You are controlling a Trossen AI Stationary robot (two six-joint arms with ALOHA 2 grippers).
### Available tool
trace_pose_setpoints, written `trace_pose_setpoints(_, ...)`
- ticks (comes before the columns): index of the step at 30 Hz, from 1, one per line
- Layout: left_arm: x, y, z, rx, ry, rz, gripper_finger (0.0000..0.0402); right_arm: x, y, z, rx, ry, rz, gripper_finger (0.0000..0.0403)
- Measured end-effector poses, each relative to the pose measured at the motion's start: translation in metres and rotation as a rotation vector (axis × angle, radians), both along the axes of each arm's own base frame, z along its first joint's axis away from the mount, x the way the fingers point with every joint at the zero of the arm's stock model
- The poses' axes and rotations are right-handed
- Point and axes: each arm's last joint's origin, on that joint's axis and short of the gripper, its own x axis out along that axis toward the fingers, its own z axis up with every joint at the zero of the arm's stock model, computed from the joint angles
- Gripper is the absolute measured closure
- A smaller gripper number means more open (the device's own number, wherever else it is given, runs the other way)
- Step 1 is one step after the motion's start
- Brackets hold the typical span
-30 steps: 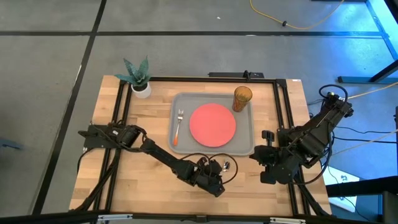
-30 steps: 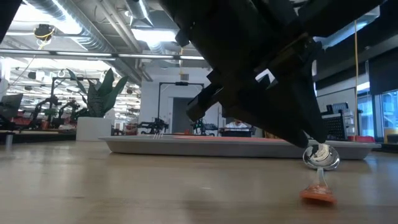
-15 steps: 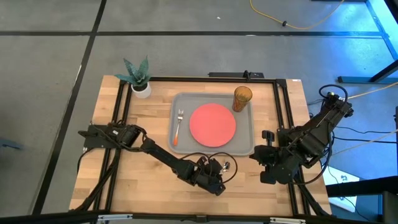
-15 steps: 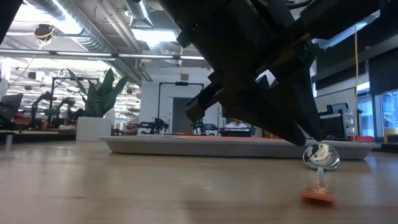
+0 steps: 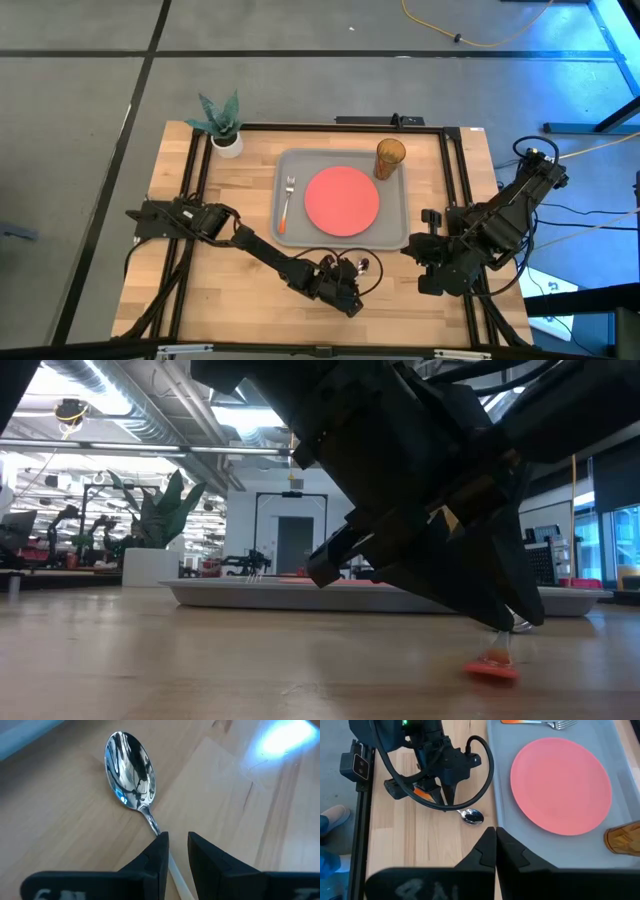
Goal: Pick and place plate/cup/fork/spoon on tray
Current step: Put the orange spoon on the right side of the orange fork on the gray serving tray
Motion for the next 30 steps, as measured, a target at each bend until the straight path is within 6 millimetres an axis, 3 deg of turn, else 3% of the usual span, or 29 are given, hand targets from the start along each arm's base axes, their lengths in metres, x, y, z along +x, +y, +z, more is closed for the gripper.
trace_pose_setpoints(8, 0.000, 0.000, 0.001, 0.038, 0.004, -0.030, 0.0335, 0.000, 0.000, 0.000, 0.000, 0.001, 0.000, 0.0402)
trace_pose_setpoints(20, 0.004, 0.000, 0.038, 0.189, 0.088, -0.004, 0.0335, 0.000, 0.000, 0.000, -0.001, 0.002, 0.000, 0.0402)
trace_pose_setpoints(30, 0.006, 0.000, 0.025, 0.113, 0.102, 0.045, 0.0335, 0.000, 0.000, 0.000, -0.002, 0.004, 0.000, 0.0402)
